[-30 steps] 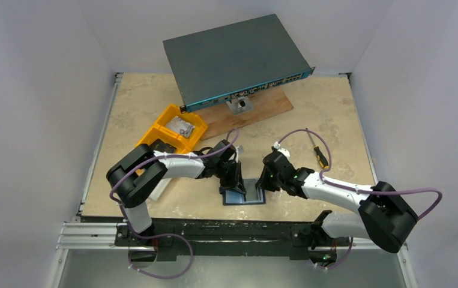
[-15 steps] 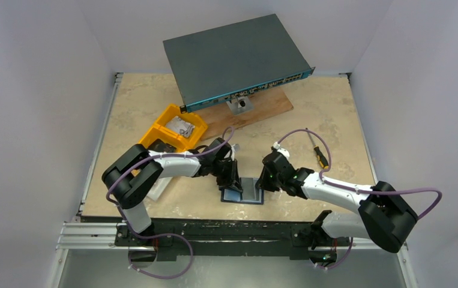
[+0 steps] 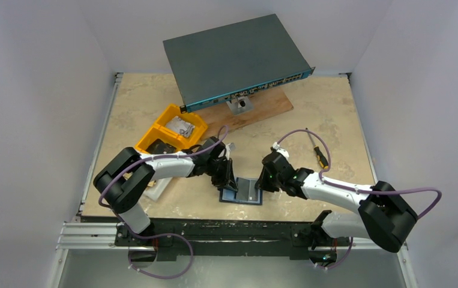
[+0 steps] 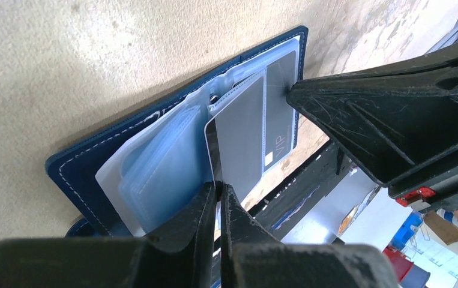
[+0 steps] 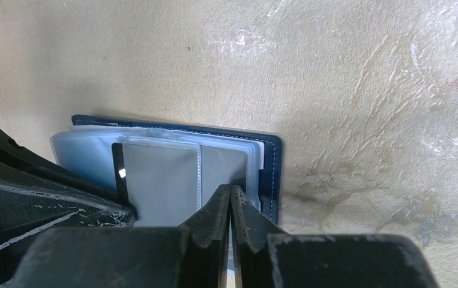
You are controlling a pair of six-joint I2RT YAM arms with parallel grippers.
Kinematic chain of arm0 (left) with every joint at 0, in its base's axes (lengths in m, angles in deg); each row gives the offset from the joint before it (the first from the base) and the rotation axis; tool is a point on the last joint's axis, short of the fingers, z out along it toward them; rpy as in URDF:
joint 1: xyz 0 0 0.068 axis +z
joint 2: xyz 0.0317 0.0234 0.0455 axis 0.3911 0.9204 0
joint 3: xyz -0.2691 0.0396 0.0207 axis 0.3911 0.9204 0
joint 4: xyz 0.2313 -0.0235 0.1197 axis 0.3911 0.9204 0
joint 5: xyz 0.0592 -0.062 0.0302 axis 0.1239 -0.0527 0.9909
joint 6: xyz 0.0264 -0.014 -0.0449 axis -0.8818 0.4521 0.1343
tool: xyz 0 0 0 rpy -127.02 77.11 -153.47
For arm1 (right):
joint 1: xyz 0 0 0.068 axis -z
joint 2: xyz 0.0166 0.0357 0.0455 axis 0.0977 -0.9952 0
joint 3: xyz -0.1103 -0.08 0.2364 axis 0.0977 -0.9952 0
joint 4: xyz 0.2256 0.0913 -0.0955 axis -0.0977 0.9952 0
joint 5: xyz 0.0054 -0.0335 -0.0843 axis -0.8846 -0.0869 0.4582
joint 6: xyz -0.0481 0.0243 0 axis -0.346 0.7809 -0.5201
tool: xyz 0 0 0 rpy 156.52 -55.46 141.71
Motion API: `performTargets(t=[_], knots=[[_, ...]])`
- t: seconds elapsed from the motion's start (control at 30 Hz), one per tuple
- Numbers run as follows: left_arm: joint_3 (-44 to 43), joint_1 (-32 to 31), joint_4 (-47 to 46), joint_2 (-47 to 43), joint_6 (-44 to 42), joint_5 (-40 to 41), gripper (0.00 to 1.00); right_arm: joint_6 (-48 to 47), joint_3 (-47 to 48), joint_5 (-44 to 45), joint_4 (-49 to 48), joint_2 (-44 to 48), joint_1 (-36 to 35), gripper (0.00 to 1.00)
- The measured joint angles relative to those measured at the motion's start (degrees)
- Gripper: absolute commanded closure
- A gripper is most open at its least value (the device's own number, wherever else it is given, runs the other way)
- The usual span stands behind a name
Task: Take the credit cards out of the card holder
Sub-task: Remove the credit card from the card holder.
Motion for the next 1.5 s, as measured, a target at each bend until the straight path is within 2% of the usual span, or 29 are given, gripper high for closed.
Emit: performTargets(t=[0.7,0.93,1.07,1.27,1.5], knots=[[1.5,1.7,5.6,-5.2,-3.6,1.3,1.00,0.0,0.0,0.1,3.3,0.0,-0.1,0.95],[1.5,1.7,7.0,-5.5,-4.6,2.1,1.00,-0.9,0.1,0.1,3.4,0.7,-0.3,0.71],[3.0,2.4,2.4,-4.4,-3.2,-1.0,1.00,-1.5,1.4,-0.5,3.0,3.3,-1.2,0.67],[6.4,3.8,-4.8,-1.8,1.7,-5.1,1.00,-1.6,3.6,-2.5,-0.6,3.0,-3.6,0.69],[6.5,3.9,-8.3,0.0,3.7,-6.3,1.00,-1.3,5.0,-3.0,-2.9,-3.3,-6.3,0.81]])
